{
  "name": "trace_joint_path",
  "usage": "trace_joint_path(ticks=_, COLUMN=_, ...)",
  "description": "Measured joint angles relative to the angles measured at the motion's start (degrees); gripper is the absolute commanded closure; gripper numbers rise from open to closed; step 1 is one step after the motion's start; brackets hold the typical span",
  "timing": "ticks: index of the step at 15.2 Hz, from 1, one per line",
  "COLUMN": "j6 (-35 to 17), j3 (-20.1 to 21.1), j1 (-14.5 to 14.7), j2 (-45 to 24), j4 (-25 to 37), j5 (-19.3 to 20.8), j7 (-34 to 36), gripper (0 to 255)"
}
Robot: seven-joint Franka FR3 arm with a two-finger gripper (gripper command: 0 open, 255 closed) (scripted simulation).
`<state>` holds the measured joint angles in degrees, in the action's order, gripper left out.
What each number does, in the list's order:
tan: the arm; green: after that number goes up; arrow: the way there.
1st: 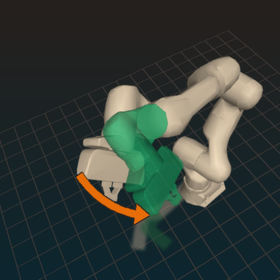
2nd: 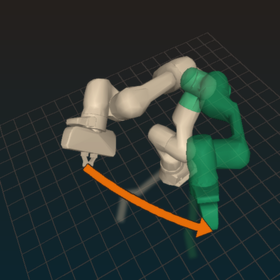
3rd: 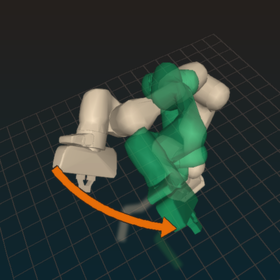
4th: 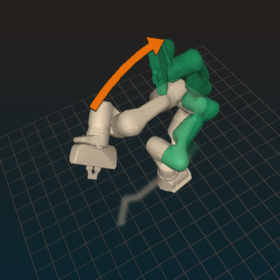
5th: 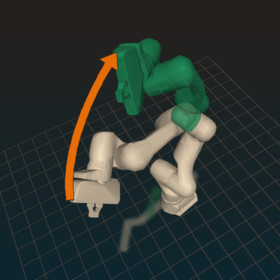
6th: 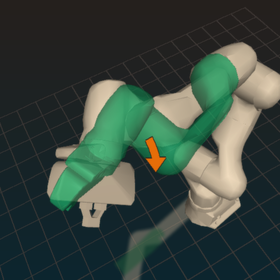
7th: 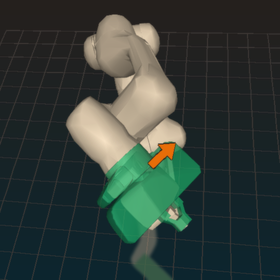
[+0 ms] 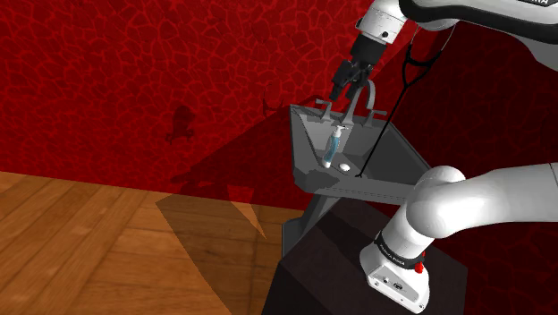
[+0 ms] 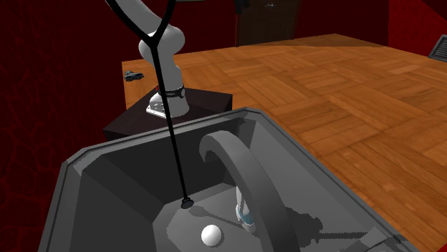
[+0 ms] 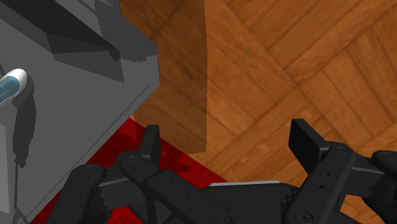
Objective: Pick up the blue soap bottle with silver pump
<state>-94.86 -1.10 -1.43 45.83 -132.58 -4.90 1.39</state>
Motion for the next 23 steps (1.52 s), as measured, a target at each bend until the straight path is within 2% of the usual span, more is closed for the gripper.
trace_joint_path(ticks=5, j6=-2.7, j3=-3.1, j1=-1.1, j2=-1.6, j4=-1.7, j5=2.0, j7=-3.7, gripper=0)
trace_joint_path(ticks=11, j6=-9.5, j3=-9.1, j1=-2.9, j2=-7.0, j4=-4.1, j5=5.4, j7=-10.6, gripper=0)
trace_joint_path(ticks=17, j6=-15.4, j3=-15.3, j1=-4.3, j2=-14.9, j4=-2.9, j5=7.5, j7=-17.8, gripper=0)
trace_joint_path(ticks=23, j6=-21.8, j3=-21.3, j1=-4.9, j2=-24.5, j4=-0.4, j5=7.6, j7=-25.2, gripper=0)
